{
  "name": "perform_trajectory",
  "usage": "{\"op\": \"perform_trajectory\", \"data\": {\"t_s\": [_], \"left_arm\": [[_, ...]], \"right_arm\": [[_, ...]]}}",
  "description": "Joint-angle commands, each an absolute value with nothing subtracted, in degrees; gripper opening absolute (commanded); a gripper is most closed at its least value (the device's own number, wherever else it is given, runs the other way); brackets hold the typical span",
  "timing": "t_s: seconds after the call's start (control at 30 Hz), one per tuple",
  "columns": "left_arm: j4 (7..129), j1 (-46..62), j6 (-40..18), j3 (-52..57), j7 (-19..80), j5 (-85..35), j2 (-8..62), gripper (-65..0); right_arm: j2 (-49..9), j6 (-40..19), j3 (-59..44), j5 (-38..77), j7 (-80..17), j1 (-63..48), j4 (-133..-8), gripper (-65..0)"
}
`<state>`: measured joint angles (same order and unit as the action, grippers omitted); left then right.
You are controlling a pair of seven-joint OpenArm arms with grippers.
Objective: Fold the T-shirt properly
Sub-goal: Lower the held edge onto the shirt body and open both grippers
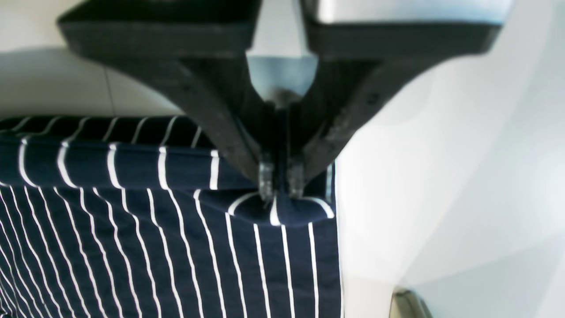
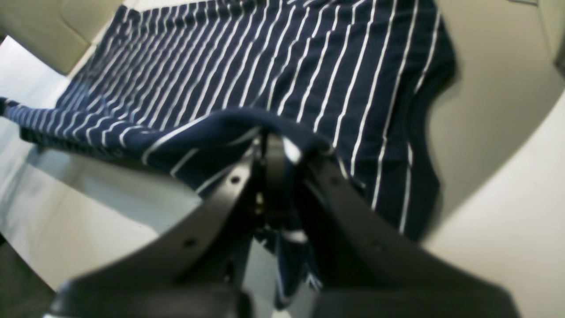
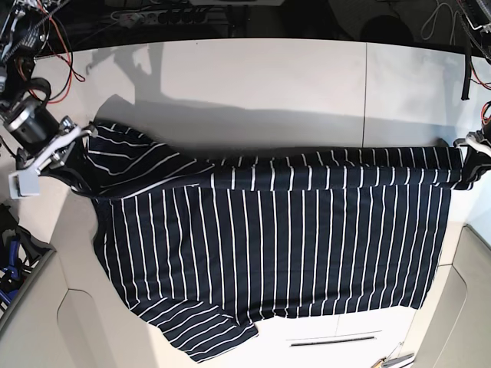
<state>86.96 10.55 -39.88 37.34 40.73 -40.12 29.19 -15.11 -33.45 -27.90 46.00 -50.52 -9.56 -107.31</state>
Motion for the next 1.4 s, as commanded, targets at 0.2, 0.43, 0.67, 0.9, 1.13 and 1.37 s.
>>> {"op": "perform_trajectory", "data": {"t_s": [0.2,0.43,0.67,0.9,1.13,1.37], "left_arm": [[85.7,6.6,-40.0,37.6,39.2,-40.8,30.5,-65.0],[77.5,2.5,-40.0,37.4,38.6,-40.9,30.5,-65.0],[73.7,-0.3,-40.0,35.4,36.6,-39.6,30.5,-65.0],[68.5,-3.5,-40.0,31.7,31.0,-33.4,30.5,-65.0],[65.8,-6.2,-40.0,31.7,31.1,-33.4,30.5,-63.0],[65.7,-6.2,-40.0,31.7,32.0,-33.4,30.5,-62.6]], "right_arm": [[-16.1,-33.5,-21.7,42.3,-48.2,0.3,-99.1,-65.0],[-16.0,-33.5,-16.7,40.2,-47.9,8.7,-88.1,-65.0],[-16.0,-33.5,-13.6,40.2,-46.4,14.2,-81.7,-65.0],[-16.0,-33.5,-12.4,37.4,-45.6,17.8,-78.0,-65.0],[-16.0,-33.4,-12.4,33.8,-41.2,17.9,-73.8,-65.0],[-15.6,-33.4,-12.4,33.7,-38.8,17.9,-70.7,-65.0]]}}
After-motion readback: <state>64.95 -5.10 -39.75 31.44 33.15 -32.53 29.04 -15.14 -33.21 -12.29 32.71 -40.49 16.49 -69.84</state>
